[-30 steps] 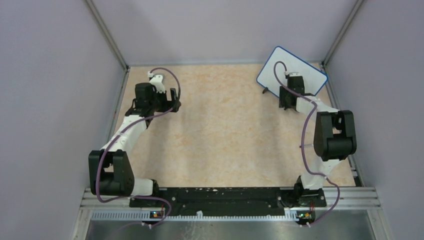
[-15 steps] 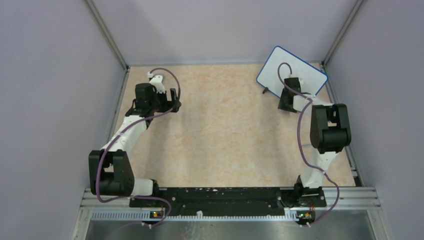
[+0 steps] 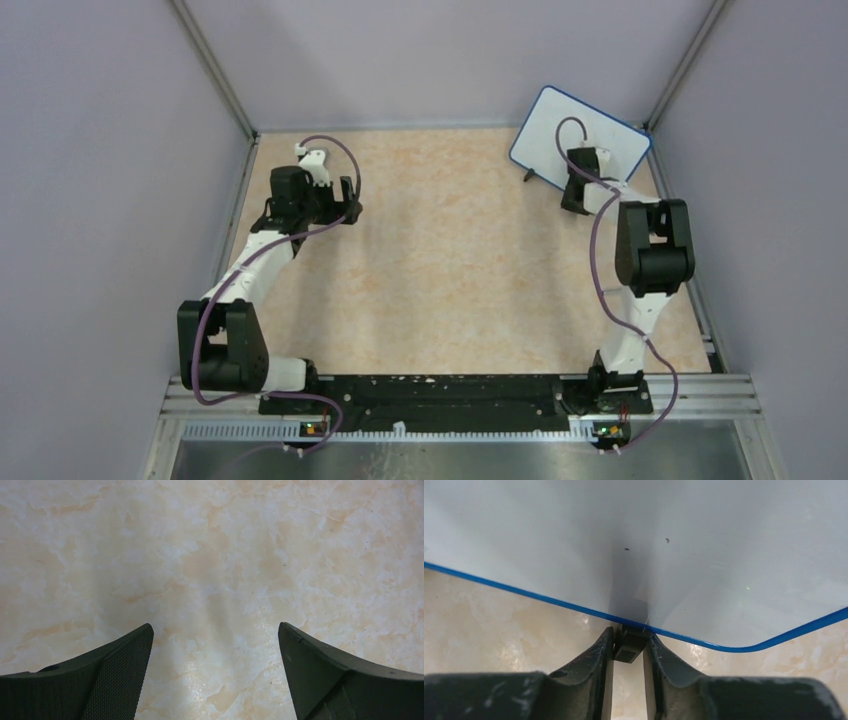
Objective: Write a sentence on the whiteboard
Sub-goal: Move the whiteboard stand to the center of the board.
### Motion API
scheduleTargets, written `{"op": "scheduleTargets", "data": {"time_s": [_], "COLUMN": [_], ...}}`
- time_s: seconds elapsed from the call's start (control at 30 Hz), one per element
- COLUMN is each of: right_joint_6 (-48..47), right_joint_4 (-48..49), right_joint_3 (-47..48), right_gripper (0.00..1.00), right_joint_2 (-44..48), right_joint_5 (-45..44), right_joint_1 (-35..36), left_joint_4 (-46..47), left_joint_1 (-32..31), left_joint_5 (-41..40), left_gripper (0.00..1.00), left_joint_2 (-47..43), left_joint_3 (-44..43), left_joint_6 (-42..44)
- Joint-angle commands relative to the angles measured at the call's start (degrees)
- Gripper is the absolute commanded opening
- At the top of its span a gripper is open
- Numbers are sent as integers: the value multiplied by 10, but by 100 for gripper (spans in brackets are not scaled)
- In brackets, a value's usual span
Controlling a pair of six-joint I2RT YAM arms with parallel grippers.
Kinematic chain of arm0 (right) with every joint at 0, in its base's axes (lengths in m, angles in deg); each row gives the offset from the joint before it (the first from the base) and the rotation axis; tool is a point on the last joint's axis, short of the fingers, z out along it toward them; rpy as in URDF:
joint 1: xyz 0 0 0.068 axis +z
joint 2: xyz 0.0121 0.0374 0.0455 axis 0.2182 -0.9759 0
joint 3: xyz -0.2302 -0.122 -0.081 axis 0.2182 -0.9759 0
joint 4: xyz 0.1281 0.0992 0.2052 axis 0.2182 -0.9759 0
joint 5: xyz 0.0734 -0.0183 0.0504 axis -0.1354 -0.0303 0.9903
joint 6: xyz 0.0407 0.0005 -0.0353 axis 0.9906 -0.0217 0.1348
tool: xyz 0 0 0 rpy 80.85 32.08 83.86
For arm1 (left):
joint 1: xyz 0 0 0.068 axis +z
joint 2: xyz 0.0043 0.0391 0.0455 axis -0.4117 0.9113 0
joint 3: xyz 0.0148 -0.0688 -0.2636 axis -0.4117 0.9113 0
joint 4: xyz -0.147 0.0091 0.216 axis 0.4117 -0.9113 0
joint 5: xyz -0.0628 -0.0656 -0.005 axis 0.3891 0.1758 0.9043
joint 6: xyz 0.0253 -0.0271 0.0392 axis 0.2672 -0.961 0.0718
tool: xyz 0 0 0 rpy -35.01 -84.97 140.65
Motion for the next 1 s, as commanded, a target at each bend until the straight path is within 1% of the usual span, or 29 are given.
{"op": "scheduleTargets", "data": {"time_s": [0.0, 0.07, 0.1, 0.2, 0.3, 0.37, 0.43, 0.53, 0.63, 0.73, 0.77, 0.83, 0.97], "right_joint_6": [-28, -38, -43, -59, -79, -91, -105, -136, -158, -169, -168, -167, -152], "right_joint_4": [-11, -13, -13, -13, -1, -11, -19, -11, -2, -1, -1, -2, 1], "right_joint_3": [22, 22, 22, 12, -9, -12, -15, -32, -57, -73, -77, -85, -102], "right_gripper": [17, 4, 0, 0, 0, 0, 0, 0, 0, 0, 0, 0, 0], "right_joint_2": [-25, -23, -22, -13, 8, 16, 24, 44, 63, 79, 84, 93, 114], "right_joint_5": [-12, -12, -8, 16, 68, 110, 131, 151, 179, 195, 195, 214, 203], "right_joint_1": [-8, -8, -9, -9, -9, -3, 8, 34, 62, 102, 115, 141, 200], "left_joint_4": [26, 26, 26, 27, 26, 24, 20, 1, -42, -44, -39, -35, -44], "left_joint_1": [-2, -2, -2, -2, -2, -2, -2, -1, 11, 19, 34, 40, 44], "left_joint_5": [1, 3, 3, 2, 4, 7, 11, 9, 12, 49, 56, 62, 73], "left_gripper": [99, 99, 99, 99, 99, 99, 99, 99, 99, 99, 99, 99, 99], "left_joint_2": [-2, -2, -2, -3, -4, -5, -5, -2, 4, -11, -20, -34, -49], "left_joint_3": [3, 2, 2, 1, 2, 1, -2, -21, -55, -60, -58, -55, -64], "left_joint_6": [0, -1, 0, 0, 0, 0, 1, -8, -8, -7, -6, -5, -4]}}
